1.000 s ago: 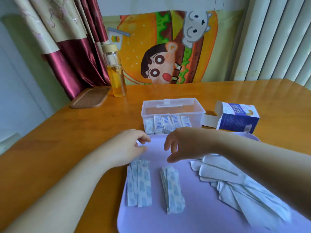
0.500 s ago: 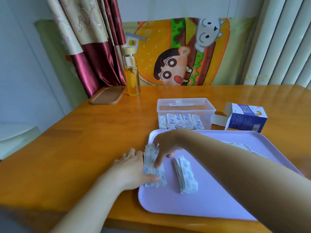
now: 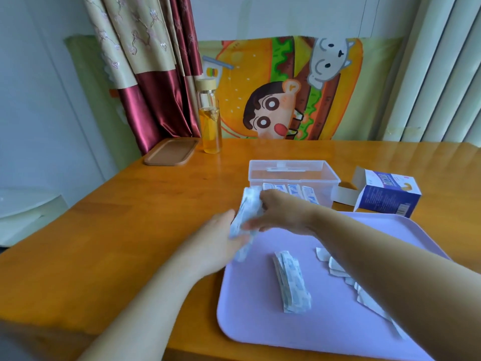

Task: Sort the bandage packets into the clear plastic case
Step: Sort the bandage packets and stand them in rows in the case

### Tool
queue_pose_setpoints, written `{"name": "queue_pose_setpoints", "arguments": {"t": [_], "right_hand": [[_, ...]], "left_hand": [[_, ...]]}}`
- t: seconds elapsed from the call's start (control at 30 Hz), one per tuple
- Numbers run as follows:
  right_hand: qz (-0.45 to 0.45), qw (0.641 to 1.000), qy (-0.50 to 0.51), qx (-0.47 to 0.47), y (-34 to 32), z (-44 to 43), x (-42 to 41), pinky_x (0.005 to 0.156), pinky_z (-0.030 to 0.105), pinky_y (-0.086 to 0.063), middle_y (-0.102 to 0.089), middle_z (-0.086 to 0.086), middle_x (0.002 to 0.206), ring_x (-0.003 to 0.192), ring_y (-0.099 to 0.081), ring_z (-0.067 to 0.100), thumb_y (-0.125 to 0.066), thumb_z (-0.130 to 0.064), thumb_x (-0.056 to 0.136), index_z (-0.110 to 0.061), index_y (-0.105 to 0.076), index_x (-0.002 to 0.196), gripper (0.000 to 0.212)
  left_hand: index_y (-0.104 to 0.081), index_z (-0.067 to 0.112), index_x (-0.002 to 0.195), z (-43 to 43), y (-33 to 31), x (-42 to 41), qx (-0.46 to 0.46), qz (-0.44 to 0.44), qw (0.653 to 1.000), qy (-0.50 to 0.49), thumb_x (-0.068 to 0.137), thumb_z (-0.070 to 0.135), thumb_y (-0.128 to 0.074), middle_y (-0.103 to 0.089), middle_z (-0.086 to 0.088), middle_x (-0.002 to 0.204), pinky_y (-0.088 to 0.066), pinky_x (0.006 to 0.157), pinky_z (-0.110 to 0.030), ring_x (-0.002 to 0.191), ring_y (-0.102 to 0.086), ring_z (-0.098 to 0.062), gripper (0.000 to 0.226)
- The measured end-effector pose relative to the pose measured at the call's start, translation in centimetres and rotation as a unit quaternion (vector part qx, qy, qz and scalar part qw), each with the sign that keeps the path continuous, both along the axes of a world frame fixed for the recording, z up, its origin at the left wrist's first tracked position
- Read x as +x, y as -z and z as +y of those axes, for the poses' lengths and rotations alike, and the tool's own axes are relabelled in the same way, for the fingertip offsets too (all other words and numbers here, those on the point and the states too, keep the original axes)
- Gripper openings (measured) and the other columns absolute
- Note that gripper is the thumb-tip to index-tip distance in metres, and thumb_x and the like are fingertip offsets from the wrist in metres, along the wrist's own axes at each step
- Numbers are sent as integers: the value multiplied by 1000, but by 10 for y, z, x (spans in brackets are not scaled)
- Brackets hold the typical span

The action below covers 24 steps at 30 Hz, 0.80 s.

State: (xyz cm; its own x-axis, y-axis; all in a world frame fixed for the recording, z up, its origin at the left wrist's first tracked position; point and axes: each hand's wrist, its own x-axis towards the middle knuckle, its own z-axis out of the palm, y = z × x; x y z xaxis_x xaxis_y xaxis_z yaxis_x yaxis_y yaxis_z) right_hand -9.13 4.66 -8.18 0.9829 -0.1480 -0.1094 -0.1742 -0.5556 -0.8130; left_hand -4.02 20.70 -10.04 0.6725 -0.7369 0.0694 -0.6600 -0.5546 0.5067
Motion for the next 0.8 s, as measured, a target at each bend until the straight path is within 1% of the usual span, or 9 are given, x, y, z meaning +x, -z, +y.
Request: {"name": "queue_pose_setpoints", "arguments": {"t": [0.07,0.13,0.23,0.3,0.4,0.47,0.57,0.63,0.8], "right_hand": [[-64,989,42,128,5,-13,-9,70,23,-52,-64,3,82,72,-60,10,-74,-9,78,-7,-60,89,19],[-93,981,67,154,13,-25,-18,65,22,-46,-67,6,87,75,-57,12,-73,-7,78,-5,-63,96,20],[-114,981,118,105,26,-44,-28,57,15,-39,-65,2,79,64,-55,5,-77,-11,75,-10,-62,105,34],[-123,982,146,13,30,-56,-32,59,15,-41,-59,-1,80,60,-51,4,-79,-16,74,-21,-55,118,50],[-111,970,129,-172,37,-65,-35,76,28,-45,-59,-6,93,75,-50,12,-75,-25,77,-27,-46,130,60],[-80,965,92,-234,43,-65,-36,83,30,-44,-59,-7,103,92,-50,15,-68,-28,83,-29,-42,135,57],[-23,955,61,-288,51,-62,-36,92,34,-43,-53,-3,123,116,-45,19,-59,-29,89,-27,-40,137,52],[-4,951,58,-304,54,-61,-35,94,33,-42,-48,-1,130,120,-43,20,-57,-31,90,-26,-41,137,50],[19,957,57,-283,49,-62,-29,87,30,-41,-50,5,121,105,-52,22,-58,-32,91,-18,-52,127,39]], "left_hand": [[-45,27,87,-20,-3,2,-95,27,995,12,93,28,-53,-53,7,82,-37,55,-25,69,-50,-11,10],[-51,30,99,-38,0,2,-134,57,989,31,93,24,-53,-58,10,87,-41,58,-22,74,-56,-9,9],[-54,25,108,-60,15,7,-78,34,994,66,95,21,-51,-63,0,96,-42,59,-27,79,-58,-17,14],[-54,16,113,-67,20,13,1,-24,997,80,96,21,-50,-62,-7,105,-40,63,-30,90,-57,-25,19],[-56,13,114,-75,23,20,73,-68,989,110,96,22,-49,-59,-5,113,-40,75,-30,105,-54,-24,21],[-57,18,116,-81,26,21,88,-82,986,118,96,23,-49,-59,-2,118,-43,87,-32,113,-52,-24,23],[-47,23,132,-82,32,21,118,-99,982,112,96,26,-48,-47,0,136,-36,102,-36,129,-39,-21,36],[-38,25,139,-80,36,23,112,-91,984,106,96,27,-48,-39,4,144,-34,105,-37,133,-34,-19,44],[-41,24,138,-79,43,27,34,-60,994,87,96,22,-49,-45,3,139,-34,104,-31,131,-36,-18,42]]}}
